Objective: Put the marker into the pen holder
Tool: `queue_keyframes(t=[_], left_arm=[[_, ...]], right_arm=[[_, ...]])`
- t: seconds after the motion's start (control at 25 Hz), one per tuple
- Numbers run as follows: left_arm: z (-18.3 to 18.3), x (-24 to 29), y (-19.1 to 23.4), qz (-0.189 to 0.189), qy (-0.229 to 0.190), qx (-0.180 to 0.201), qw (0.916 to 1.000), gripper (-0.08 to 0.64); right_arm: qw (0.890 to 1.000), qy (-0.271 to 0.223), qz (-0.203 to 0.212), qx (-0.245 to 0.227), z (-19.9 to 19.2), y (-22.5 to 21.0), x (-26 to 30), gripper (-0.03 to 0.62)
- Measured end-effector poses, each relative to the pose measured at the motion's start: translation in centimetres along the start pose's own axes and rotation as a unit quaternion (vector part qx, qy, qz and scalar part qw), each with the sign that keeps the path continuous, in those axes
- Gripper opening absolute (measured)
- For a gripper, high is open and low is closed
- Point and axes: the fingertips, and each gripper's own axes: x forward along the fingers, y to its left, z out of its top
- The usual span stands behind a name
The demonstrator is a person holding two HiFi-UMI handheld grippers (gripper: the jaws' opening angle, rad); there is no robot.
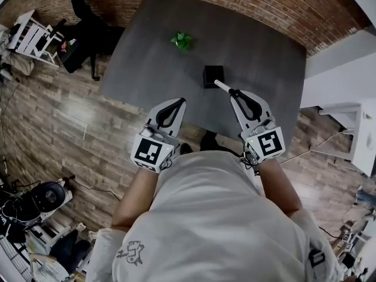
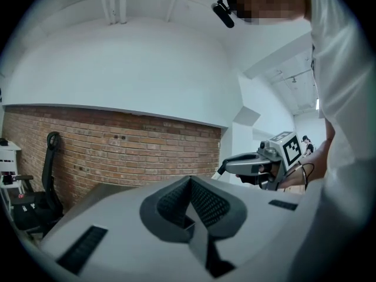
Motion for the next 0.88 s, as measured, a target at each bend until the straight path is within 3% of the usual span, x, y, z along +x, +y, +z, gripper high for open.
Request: queue_keyframes(t=[0.88], left_arm=[[-7.3,9.3,1.6,0.008,0.089,-0.046,0.9949,0.011]], right_arm=[[0.994,0.089,0.045,0.055,-11.4,-6.5,4.3,0.074]])
